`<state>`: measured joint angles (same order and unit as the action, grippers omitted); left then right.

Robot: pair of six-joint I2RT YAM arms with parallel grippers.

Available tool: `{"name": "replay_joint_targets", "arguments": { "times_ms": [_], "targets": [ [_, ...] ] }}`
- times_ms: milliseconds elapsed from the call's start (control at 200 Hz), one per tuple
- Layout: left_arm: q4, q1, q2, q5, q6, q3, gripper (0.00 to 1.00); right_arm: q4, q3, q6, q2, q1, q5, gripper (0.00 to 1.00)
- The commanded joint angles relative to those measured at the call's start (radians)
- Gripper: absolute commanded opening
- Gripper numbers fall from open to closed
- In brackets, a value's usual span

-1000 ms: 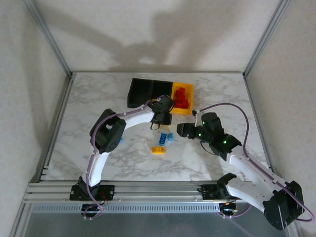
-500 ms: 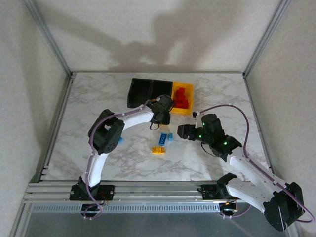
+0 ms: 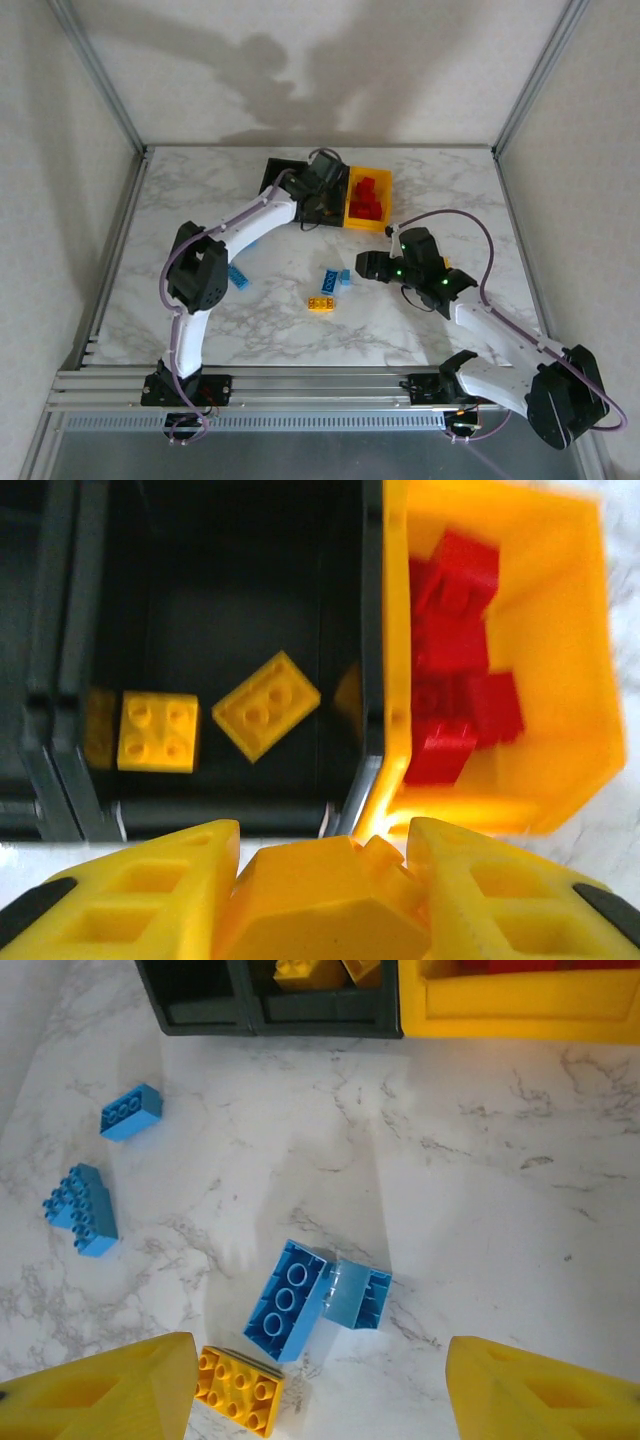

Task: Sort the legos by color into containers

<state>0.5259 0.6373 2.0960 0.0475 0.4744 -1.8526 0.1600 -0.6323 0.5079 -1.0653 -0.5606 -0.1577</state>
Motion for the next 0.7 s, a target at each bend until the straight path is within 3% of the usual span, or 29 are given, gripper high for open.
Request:
{"name": "replay_joint_targets", "arguments": {
  "times_ms": [0,325,696],
  "targets": [
    [0.064,-0.022,0.079,0.045,0.018,-0.091,0.4,-0.036,-0.042,0.024,-0.009,0.008,0.003,0.67],
    [0.11,-0.06,0.313,0.071,0.026,-0.375,0.41,-0.017,-0.05,0.024,-0.013,0.01,0.021,0.67],
    [0.081,-0.076,0.39,0.087,0.052,-0.404,0.42,0.009,-0.048,0.023,0.005,0.011,0.045,0.67]
  ]
}}
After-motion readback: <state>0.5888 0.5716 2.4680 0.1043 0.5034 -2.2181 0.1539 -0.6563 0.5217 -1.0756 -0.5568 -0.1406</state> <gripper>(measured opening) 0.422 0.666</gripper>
